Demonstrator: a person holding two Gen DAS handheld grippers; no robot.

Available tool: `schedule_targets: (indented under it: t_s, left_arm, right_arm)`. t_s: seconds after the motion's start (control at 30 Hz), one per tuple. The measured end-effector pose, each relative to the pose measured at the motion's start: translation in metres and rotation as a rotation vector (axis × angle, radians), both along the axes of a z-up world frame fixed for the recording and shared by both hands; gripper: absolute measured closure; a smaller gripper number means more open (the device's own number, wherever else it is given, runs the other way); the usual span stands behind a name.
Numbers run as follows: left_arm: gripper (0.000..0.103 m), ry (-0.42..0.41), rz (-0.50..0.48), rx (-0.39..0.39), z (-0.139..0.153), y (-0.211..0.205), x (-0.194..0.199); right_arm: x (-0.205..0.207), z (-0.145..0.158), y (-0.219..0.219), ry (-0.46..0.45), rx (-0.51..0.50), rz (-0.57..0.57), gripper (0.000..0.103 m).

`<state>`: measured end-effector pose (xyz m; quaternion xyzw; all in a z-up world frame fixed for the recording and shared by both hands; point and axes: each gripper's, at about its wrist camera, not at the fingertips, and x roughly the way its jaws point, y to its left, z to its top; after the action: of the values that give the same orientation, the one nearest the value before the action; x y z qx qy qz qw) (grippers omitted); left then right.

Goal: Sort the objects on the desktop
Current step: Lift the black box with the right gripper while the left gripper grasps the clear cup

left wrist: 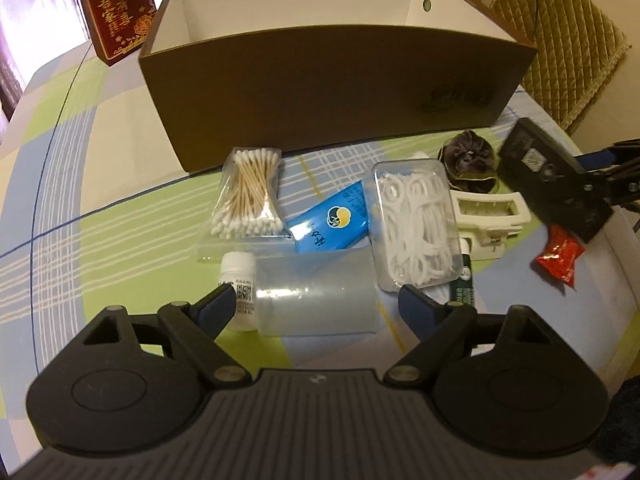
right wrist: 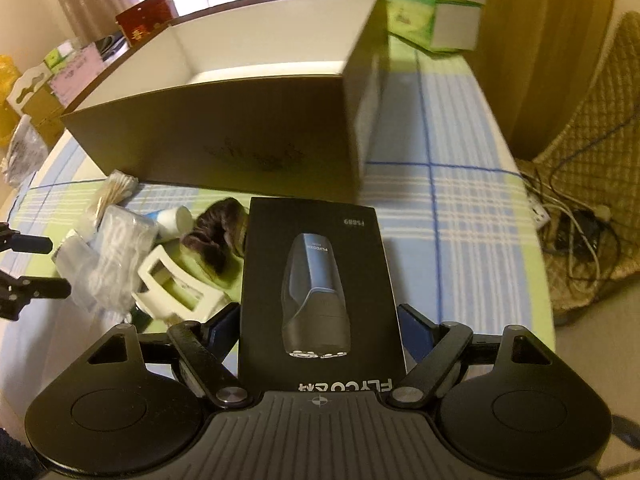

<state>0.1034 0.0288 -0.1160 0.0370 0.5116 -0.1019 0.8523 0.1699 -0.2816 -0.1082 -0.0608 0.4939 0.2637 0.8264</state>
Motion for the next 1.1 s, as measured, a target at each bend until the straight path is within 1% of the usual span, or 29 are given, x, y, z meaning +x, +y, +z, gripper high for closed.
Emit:
schedule_targets:
  t_s: [0.03,0.17,0.2,0.33,0.5,0.73,0.87,0.93,1.03,1.1]
  left_arm:
    - [0.023,0.004,-0.005,0.000,-0.002,0.000,0.002]
    - [0.031,0.008,-0.042,-0.009,-0.005,-0.002,0.005]
    - [0.034,0.015,-0.049,-0.012,-0.006,-0.003,0.005]
    - [0.034,0.019,-0.071,-0.015,-0.007,-0.007,0.002]
    - [0.034,0.073,-0.047,-0.013,-0.020,-0.005,0.006]
    - [0.034,0.069,-0.030,-0.001,-0.020,-0.009,0.011]
    - [0.034,0.067,-0.019,0.007,-0.018,-0.009,0.008]
    - [0.035,0.066,-0.010,0.010,-0.017,-0.008,0.007]
    - [0.035,0.056,-0.002,0.011,-0.012,-0.006,0.002]
    - [0.035,0.050,0.000,0.011,-0.008,-0.004,-0.002]
  right_arm:
    - [-0.002,0.001,-0.002,0.001,-0.003,-0.008,0.024]
    - [-0.007,0.002,-0.009,0.003,-0.020,-0.023,0.023]
    - [-0.008,0.003,-0.010,0.002,-0.024,-0.025,0.023]
    - [-0.012,0.003,-0.012,0.004,-0.038,-0.026,0.023]
    - [-0.011,0.003,-0.005,-0.006,-0.047,-0.007,0.024]
    - [-0.007,0.004,0.010,-0.042,-0.101,0.028,0.023]
    - [-0.008,-0.003,0.023,-0.067,-0.166,0.061,0.024]
    - [-0.008,-0.008,0.028,-0.075,-0.204,0.065,0.026]
    - [-0.012,-0.008,0.030,-0.095,-0.223,0.068,0.027]
    - [-0.014,-0.007,0.028,-0.096,-0.217,0.061,0.027]
